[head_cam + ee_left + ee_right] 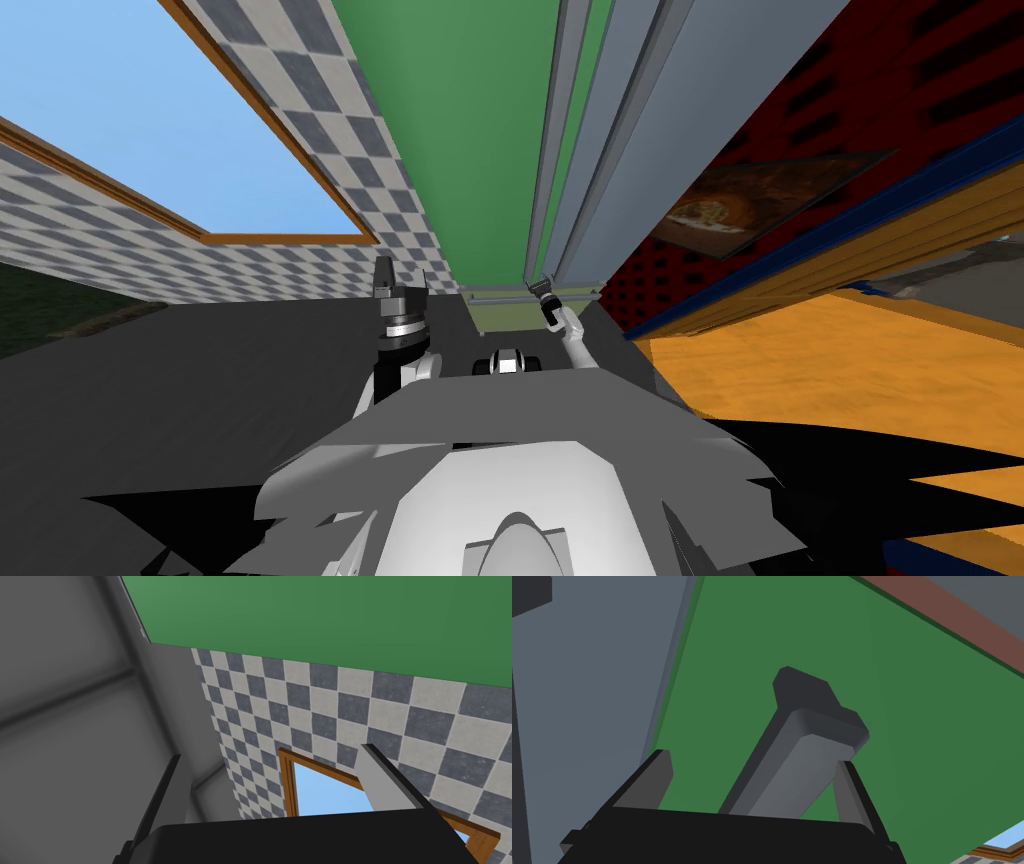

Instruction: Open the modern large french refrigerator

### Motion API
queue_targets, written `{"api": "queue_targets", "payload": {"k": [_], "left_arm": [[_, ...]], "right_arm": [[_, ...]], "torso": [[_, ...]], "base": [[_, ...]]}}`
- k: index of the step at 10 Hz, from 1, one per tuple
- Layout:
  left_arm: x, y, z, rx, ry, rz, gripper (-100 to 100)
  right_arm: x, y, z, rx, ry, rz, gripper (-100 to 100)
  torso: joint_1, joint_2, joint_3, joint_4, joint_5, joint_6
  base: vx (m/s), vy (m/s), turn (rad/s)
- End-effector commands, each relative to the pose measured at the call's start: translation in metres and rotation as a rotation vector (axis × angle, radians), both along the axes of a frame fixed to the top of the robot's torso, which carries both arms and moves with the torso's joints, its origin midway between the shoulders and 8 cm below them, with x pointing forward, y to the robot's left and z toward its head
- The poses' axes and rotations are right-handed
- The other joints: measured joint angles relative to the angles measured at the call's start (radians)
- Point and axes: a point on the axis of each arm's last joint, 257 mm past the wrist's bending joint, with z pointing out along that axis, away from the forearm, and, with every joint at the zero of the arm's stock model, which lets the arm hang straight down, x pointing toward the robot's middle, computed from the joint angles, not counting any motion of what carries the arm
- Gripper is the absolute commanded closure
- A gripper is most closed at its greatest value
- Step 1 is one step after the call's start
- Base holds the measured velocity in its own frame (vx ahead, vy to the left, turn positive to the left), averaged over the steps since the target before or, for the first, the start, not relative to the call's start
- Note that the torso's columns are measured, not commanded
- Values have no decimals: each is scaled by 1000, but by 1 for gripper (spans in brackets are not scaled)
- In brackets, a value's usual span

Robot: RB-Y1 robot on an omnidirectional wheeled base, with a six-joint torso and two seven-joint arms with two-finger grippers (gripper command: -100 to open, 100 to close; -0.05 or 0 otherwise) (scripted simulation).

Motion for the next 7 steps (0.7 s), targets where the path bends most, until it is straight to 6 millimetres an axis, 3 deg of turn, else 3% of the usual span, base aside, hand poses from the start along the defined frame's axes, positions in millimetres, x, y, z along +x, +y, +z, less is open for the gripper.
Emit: {"api": "queue_targets", "payload": {"k": [1, 7], "left_arm": [[0, 0, 0, 0, 0, 0, 0], [0, 0, 0, 0, 0, 0, 0]], "right_arm": [[10, -2, -11, -99, 11, -21, -100], [34, -5, -33, -372, 29, -65, -100]], "torso": [[-1, -1, -1, 0, 0, 0], [-1, 2, 1, 2, 0, 1]], "base": [[-19, 48, -21], [-23, 52, -52]]}}
